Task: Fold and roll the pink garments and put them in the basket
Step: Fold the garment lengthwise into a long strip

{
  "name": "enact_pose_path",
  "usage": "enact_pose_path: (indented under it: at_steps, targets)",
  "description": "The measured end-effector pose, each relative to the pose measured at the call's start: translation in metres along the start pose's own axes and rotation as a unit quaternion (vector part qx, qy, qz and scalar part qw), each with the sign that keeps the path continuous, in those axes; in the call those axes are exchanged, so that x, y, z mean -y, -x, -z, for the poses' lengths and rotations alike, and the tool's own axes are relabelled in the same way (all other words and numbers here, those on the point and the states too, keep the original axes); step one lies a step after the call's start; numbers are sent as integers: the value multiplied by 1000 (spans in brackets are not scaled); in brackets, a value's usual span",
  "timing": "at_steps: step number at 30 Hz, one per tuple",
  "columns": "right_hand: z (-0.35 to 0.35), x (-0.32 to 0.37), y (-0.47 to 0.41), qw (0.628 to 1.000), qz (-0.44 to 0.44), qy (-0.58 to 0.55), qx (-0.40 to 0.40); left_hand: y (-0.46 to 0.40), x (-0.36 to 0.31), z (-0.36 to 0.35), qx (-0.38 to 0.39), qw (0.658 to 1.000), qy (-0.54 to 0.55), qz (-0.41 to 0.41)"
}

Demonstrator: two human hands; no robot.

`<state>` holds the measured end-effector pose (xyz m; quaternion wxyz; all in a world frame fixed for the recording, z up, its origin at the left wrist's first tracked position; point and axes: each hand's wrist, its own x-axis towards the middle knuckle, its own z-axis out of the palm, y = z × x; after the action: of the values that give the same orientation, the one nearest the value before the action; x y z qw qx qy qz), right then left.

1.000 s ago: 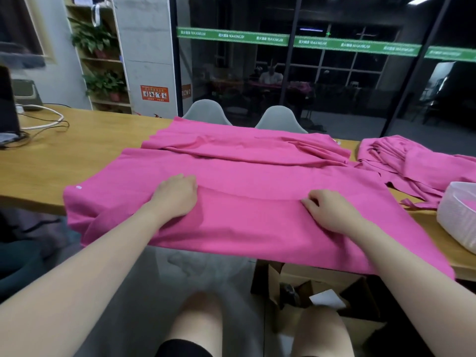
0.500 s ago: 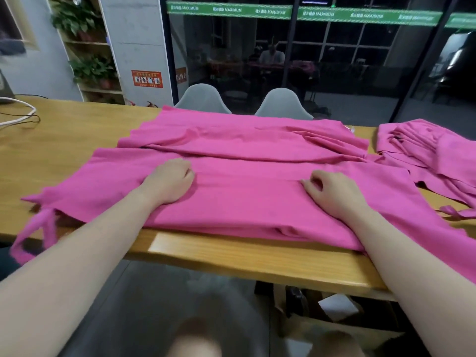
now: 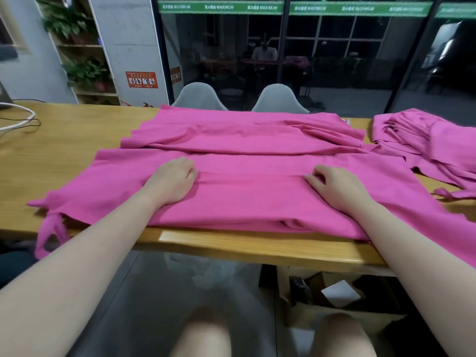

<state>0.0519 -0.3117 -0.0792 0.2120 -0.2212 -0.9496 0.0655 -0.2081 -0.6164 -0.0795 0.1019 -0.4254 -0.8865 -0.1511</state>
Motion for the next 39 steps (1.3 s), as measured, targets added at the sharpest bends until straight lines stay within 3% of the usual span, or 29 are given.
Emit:
enact_pose_path:
  at_steps: [9,13,18,21,27,32,39]
  targets:
    - [32,18,83,998,43,-1,39,85,-13,15,19,999,4,-40]
    - [36,22,104,998,42,6,40,108,-18,18,18,1000,-1,-16]
    - [42,36,90,994,6,56,98,91,-33,30,46,996,-2,72]
    - [50,41,71,995,-32,-37,84,73,-33,39,2,995,28,97]
    - [58,26,22,994,-21,-107,11,23,-29,46,-32,995,1,93]
    - [28,11,-10,999,19,-29,14,-11,-18,19,13,996,-57,63]
    - [-3,-6,-19,1000,3,0,28,-19,-2,-9,13,999,-37,36]
